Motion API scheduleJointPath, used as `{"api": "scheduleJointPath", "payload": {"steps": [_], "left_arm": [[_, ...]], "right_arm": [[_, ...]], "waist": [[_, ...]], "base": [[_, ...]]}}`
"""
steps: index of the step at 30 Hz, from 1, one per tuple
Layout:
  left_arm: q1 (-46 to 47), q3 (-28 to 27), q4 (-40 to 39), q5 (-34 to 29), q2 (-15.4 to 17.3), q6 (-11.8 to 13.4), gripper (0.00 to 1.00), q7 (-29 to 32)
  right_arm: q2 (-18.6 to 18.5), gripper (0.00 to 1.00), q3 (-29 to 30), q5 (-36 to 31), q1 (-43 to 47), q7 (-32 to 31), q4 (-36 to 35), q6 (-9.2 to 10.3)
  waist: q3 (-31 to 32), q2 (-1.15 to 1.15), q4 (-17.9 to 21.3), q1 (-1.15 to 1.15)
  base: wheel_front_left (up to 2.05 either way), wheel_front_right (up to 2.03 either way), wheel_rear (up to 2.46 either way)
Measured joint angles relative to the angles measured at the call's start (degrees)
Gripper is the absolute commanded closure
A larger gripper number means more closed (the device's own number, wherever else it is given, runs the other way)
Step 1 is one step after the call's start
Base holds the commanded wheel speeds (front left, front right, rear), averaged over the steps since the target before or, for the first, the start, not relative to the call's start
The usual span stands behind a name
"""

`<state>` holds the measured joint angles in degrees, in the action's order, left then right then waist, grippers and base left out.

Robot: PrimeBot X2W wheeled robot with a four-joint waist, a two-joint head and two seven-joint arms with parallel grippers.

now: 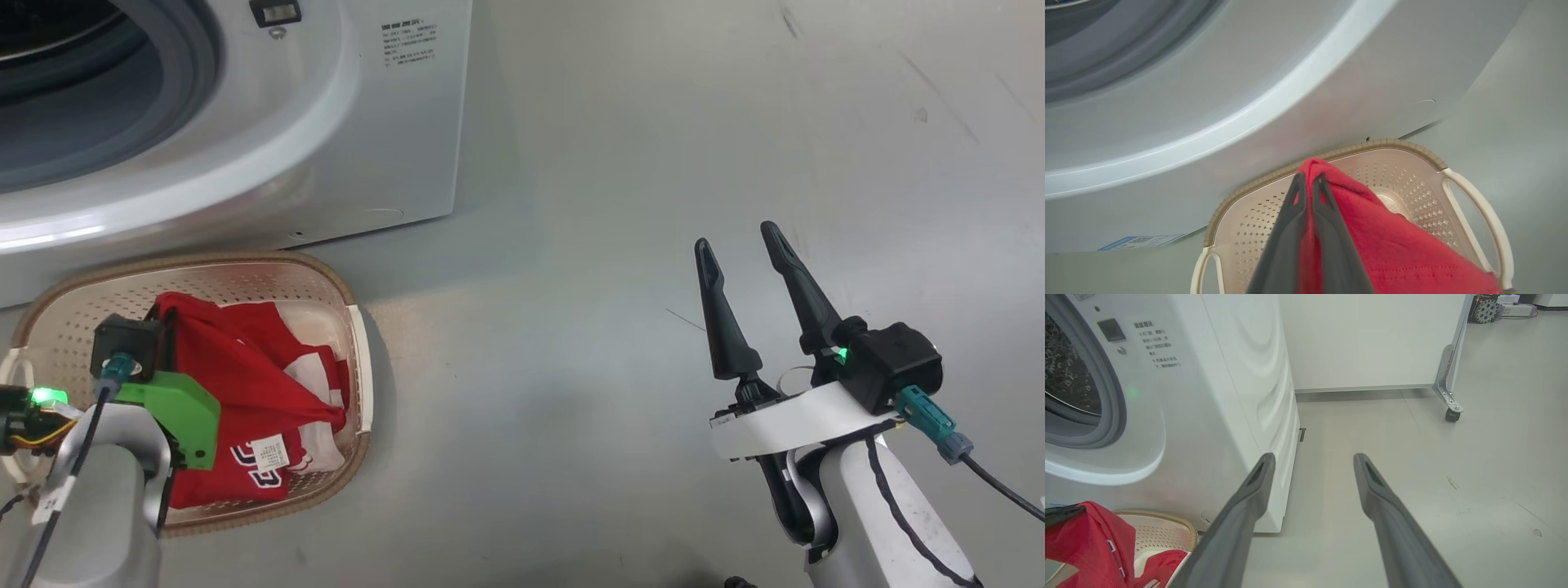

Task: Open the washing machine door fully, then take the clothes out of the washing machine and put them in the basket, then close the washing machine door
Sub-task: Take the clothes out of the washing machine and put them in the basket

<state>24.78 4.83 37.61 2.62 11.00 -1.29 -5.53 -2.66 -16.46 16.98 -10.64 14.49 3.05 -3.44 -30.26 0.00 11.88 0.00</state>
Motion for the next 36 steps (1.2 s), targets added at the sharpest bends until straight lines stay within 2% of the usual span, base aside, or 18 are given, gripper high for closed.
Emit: {"api": "scheduleJointPath", "payload": {"steps": [14, 15, 16, 17, 21, 31, 36], "left_arm": [[5.9, -1.9, 7.9, 2.4, -0.9, 0.8, 1.00, 0.3], [6.2, -2.0, 8.6, 2.5, -1.4, 0.8, 0.85, 0.3], [6.4, -2.2, 9.4, 3.0, -1.9, 1.1, 0.57, 0.4], [6.4, -2.3, 10.4, 3.3, -2.1, 1.1, 0.02, 0.6], [6.6, -2.5, 12.5, 3.3, -2.4, 2.0, 0.00, 0.1], [7.3, -0.9, 15.7, 3.0, -3.2, 2.0, 0.00, -3.1], [7.3, 1.1, 15.7, 1.8, -5.2, 1.4, 0.00, -6.6]], "right_arm": [[0.0, 0.00, 1.9, -0.5, -1.9, 0.0, -0.8, 0.04], [0.0, 0.00, 2.1, -0.6, -1.9, 0.0, -0.8, 0.04], [0.0, 0.00, 2.1, -0.8, -1.9, 0.0, -0.8, 0.04], [0.1, 0.00, 2.1, -0.9, -1.9, 0.0, -0.8, 0.04], [0.1, 0.00, 2.5, -1.4, -2.4, 0.0, -0.7, 0.02], [0.1, 0.00, 2.8, -2.0, -2.8, 0.0, 0.5, -0.03], [0.0, 0.00, 2.9, -2.0, -2.9, 0.0, 1.2, -0.32]], "waist": [[-6.8, 0.00, 1.3, 0.00], [-6.9, 0.00, 1.1, 0.01], [-7.0, 0.00, 0.9, 0.00], [-7.1, 0.00, 0.8, 0.00], [-7.0, 0.00, 0.2, 0.00], [-4.2, 0.00, -1.4, 0.00], [-1.7, 0.00, -2.5, 0.01]], "base": [[0.00, 0.00, 0.00], [0.00, 0.00, 0.00], [0.00, 0.00, 0.00], [0.00, 0.00, 0.00], [0.00, 0.00, 0.00], [0.00, 0.00, 0.00], [0.00, 0.00, 0.00]]}}
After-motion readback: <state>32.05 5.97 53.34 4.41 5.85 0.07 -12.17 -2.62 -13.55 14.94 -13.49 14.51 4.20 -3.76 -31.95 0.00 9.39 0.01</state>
